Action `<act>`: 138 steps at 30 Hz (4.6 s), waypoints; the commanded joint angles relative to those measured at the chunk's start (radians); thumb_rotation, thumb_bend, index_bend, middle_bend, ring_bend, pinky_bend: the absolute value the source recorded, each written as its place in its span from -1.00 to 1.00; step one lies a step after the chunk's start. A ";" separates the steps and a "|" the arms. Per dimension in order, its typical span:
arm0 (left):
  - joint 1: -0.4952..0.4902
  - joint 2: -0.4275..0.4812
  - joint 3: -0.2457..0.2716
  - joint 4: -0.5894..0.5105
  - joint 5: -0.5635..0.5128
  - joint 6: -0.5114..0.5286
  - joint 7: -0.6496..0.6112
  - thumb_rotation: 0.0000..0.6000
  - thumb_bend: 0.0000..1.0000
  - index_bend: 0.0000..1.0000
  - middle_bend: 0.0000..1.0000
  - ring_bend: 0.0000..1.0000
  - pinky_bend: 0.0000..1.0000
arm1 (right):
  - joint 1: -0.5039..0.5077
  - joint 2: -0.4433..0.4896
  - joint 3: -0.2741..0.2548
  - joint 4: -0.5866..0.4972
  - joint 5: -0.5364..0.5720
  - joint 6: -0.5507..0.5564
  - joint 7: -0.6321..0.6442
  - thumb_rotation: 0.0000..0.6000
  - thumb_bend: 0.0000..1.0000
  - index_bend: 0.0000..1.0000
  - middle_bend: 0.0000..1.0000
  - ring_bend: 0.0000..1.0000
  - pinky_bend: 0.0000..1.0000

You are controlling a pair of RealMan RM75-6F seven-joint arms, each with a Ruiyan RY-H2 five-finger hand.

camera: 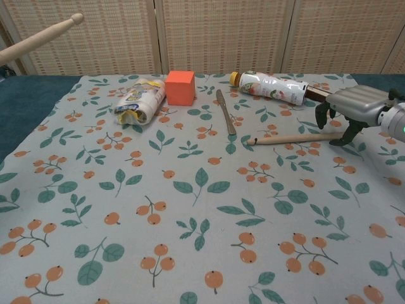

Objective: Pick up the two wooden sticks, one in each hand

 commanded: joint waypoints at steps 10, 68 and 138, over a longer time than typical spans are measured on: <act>0.013 0.001 0.002 0.009 -0.003 0.002 -0.013 1.00 -0.28 0.40 0.73 0.99 1.00 | 0.020 -0.052 -0.022 0.089 -0.001 -0.037 0.043 1.00 -0.69 -0.04 -0.24 -0.24 0.42; 0.039 -0.014 0.001 0.063 -0.004 0.002 -0.056 1.00 -0.28 0.40 0.73 0.99 1.00 | 0.003 -0.098 -0.008 0.163 0.038 0.023 0.075 1.00 -0.02 0.65 0.37 0.64 1.00; -0.073 -0.245 0.031 0.194 0.070 -0.010 -0.029 1.00 -0.28 0.39 0.73 1.00 1.00 | -0.046 0.445 0.127 -1.156 0.437 0.235 -0.591 1.00 -0.01 0.68 0.39 0.64 1.00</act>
